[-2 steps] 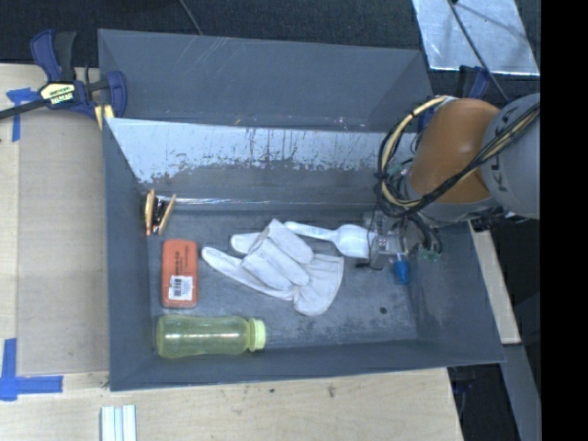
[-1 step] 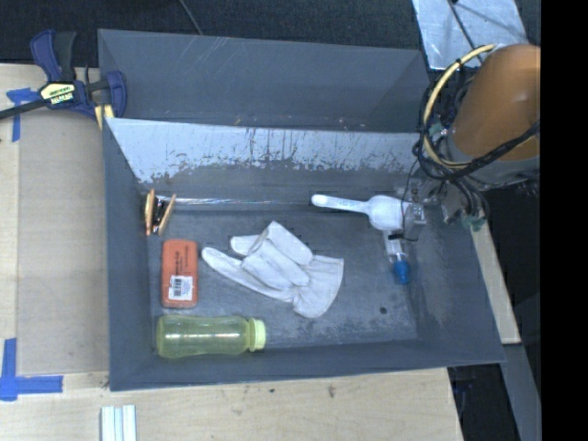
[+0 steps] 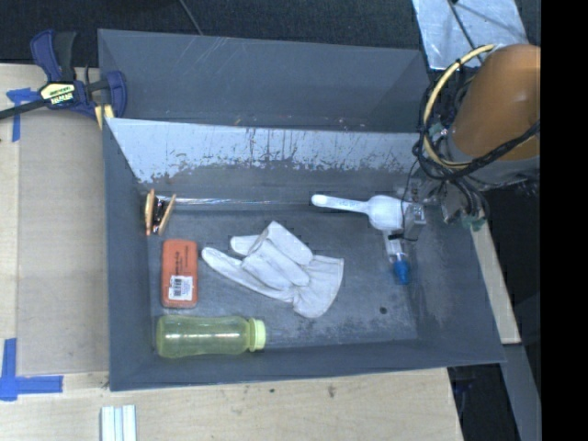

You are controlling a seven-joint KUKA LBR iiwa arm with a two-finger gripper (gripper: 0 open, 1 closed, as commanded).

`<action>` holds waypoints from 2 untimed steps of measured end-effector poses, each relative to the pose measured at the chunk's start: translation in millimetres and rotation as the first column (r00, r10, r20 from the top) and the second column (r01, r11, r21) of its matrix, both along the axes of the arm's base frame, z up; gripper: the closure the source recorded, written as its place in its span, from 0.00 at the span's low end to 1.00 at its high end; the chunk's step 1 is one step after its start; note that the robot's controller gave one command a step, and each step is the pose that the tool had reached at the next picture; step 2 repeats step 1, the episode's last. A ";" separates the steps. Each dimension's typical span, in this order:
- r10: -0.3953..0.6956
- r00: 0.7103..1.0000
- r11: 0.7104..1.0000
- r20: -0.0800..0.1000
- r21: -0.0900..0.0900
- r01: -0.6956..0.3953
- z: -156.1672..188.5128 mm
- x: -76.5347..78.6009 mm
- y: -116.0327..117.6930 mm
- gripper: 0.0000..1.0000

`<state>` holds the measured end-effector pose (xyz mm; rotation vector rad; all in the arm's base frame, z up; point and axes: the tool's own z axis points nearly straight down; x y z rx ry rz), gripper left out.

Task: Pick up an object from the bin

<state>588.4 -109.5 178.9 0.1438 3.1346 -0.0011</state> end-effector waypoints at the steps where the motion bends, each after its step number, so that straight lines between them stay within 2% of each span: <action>1: 0.001 1.000 1.000 -0.006 0.002 -0.001 50.4 -3.8 -5.2 1.00; 2: 0.001 1.000 1.000 -0.006 0.002 -0.001 50.4 -3.8 -5.2 1.00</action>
Offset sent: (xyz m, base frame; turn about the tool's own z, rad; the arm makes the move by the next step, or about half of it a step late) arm -0.0112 -0.0009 0.1224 -0.0591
